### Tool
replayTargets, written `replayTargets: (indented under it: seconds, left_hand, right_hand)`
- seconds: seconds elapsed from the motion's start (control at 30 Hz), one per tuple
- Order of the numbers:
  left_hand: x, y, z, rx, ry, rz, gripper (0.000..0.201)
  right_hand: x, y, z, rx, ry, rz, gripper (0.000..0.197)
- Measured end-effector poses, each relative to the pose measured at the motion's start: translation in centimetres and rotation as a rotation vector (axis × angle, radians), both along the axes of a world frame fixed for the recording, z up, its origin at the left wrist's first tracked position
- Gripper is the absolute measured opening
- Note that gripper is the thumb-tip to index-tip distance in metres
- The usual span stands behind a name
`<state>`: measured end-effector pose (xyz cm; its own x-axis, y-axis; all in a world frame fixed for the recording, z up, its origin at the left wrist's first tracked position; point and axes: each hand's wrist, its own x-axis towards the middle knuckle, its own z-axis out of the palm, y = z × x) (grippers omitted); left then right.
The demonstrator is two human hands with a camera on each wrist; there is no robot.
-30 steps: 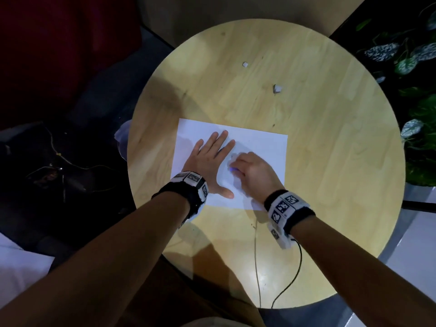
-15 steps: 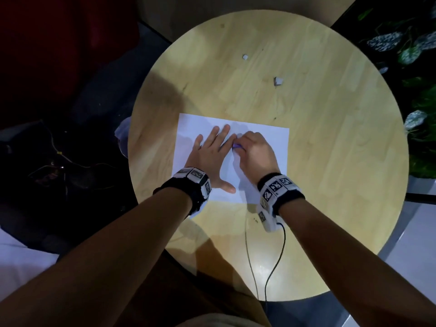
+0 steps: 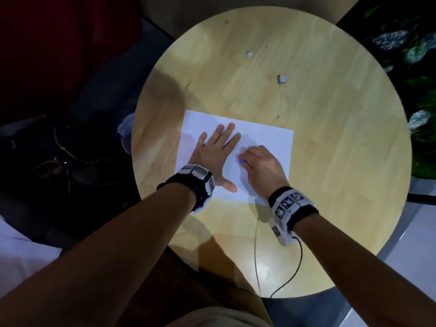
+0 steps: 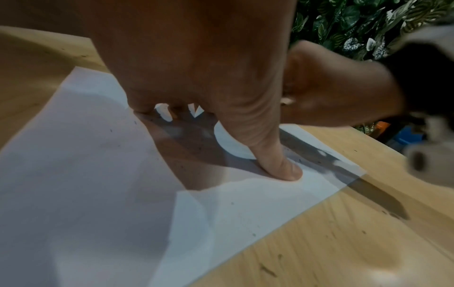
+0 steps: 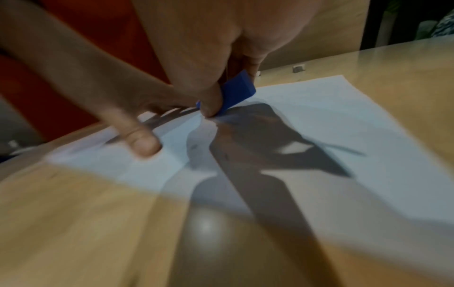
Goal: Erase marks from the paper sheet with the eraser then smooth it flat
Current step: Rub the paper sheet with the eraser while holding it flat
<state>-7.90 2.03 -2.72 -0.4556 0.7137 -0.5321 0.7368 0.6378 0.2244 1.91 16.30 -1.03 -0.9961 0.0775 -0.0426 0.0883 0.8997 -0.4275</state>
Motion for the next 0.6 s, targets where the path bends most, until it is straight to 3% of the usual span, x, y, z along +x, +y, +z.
replayTargets:
  seconds: [0.13, 0.27, 0.43, 0.6]
  left_hand:
    - [-0.1, -0.1, -0.1, 0.023, -0.019, 0.016, 0.145]
    - [-0.2, -0.1, -0.1, 0.015, -0.01, 0.008, 0.145]
    - [-0.2, 0.0, 0.0, -0.007, 0.001, -0.018, 0.144]
    - [0.0, -0.2, -0.2, 0.034, -0.009, 0.017, 0.145]
  right_hand:
    - [5.4, 1.0, 0.8, -0.002, -0.05, 0.12, 0.013]
    - [2.9, 1.3, 0.6, 0.008, -0.049, 0.223, 0.009]
    - [-1.6, 0.6, -0.6, 0.008, 0.022, 0.08, 0.013]
    - [5.0, 1.0, 0.5, -0.014, -0.027, 0.093, 0.011]
